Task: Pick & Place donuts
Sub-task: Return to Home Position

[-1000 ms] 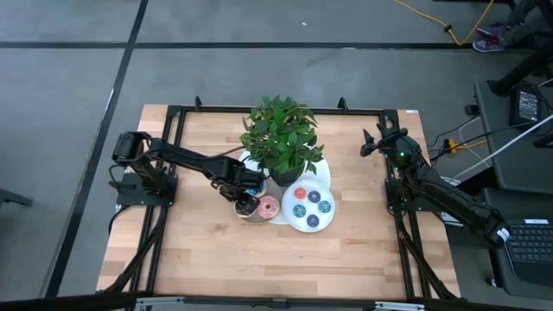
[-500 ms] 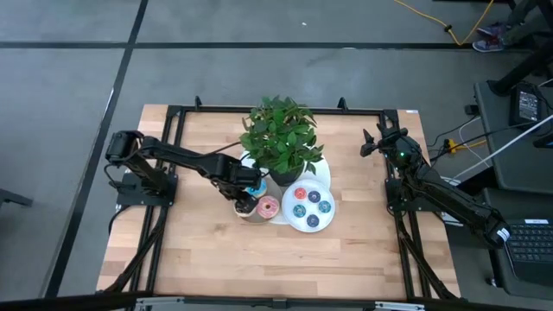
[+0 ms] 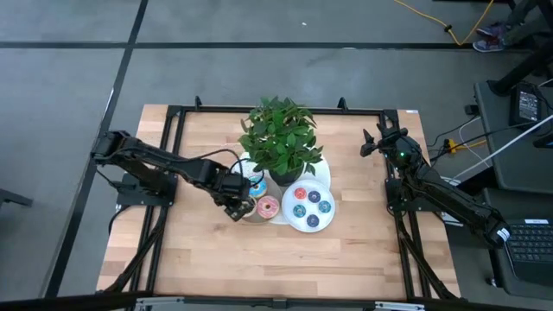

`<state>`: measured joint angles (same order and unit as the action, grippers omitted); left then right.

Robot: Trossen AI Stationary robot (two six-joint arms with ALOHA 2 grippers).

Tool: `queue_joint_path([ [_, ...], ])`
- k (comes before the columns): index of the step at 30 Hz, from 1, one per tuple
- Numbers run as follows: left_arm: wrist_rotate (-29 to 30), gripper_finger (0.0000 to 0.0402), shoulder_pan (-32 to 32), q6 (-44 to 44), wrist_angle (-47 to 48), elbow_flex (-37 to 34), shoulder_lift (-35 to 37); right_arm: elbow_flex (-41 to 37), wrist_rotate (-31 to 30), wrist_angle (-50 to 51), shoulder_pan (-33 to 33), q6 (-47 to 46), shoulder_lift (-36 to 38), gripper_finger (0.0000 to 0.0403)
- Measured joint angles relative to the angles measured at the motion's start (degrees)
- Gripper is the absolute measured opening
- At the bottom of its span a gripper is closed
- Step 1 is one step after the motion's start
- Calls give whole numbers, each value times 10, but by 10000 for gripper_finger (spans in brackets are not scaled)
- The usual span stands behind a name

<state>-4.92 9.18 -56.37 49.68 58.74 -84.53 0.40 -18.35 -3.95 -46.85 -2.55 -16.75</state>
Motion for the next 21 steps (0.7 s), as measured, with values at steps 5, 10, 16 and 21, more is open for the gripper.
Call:
queue_joint_path([
  [5,2,186,26,0,-33,-39,41,0,0,0,0,0,0,278],
  [10,29,186,52,1,-49,-72,98,0,0,0,0,0,0,278],
  [16,63,199,76,13,-103,-132,178,0,0,0,0,0,0,278],
  [21,82,246,79,34,-122,-176,245,0,0,0,0,0,0,278],
])
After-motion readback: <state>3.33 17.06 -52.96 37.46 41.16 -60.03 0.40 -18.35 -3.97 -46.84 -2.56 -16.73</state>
